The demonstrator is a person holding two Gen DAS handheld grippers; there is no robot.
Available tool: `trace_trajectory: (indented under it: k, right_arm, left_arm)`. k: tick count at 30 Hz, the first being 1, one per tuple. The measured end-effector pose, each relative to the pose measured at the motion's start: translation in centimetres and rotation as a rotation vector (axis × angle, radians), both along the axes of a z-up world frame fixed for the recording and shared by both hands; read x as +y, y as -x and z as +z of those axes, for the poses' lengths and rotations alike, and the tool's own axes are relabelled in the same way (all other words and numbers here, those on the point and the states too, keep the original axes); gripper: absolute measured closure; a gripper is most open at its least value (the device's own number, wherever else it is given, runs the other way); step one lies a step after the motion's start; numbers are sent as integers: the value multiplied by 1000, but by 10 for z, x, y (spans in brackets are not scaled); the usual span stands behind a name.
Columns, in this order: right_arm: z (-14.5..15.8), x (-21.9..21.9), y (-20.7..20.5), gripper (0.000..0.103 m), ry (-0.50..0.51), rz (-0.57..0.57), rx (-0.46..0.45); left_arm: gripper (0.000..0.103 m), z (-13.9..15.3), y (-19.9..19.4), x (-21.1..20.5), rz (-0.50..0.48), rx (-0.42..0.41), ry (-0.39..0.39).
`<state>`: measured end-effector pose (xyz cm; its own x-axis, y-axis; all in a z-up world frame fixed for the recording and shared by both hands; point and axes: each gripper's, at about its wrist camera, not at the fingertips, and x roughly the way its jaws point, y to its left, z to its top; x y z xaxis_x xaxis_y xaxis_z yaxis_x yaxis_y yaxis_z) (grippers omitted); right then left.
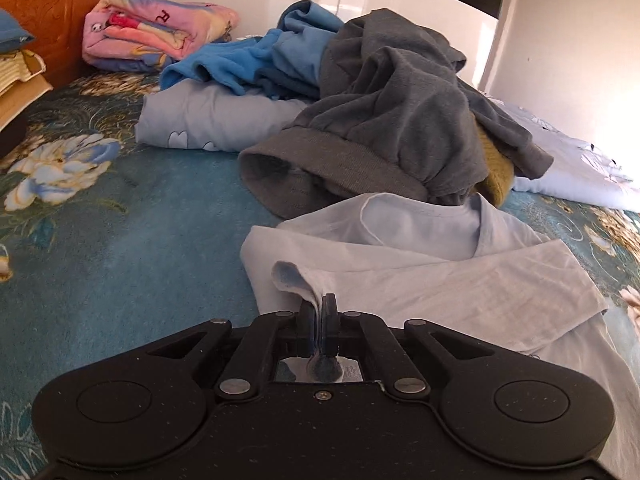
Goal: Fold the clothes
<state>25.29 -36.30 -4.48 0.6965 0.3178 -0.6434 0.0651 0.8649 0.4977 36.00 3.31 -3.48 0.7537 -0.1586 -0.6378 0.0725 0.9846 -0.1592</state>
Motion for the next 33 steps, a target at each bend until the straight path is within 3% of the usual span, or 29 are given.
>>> trace_trajectory:
  k: [2, 4, 6, 8, 11, 17, 22, 33]
  right_arm:
    - [2, 1, 1, 67, 7, 3, 0]
    - [5, 1, 2, 67, 14, 5, 4]
    - [7, 2, 4, 67, 19, 4, 4]
    - [11, 3, 7, 67, 28, 4, 3]
    - [15, 5, 15, 67, 52, 12, 9]
    - [16, 7, 46, 66, 110, 16, 47]
    - [12, 2, 80, 60, 137, 9, 90]
    - [2, -6, 142, 57, 142, 26, 100]
  left_arm:
    - [100, -4, -2, 3, 16, 24, 0]
    - [100, -1, 3, 6, 13, 47, 47]
    - [94, 9, 18, 6, -10, 35, 53]
    - [81, 20, 37, 10, -28, 16, 35]
    - [68, 31, 70, 26, -37, 4, 67]
    - [57, 25, 147, 54, -68, 93, 153]
    - [56, 8, 198, 59, -101, 193, 256]
    - [56, 9, 253, 40, -124, 208, 253]
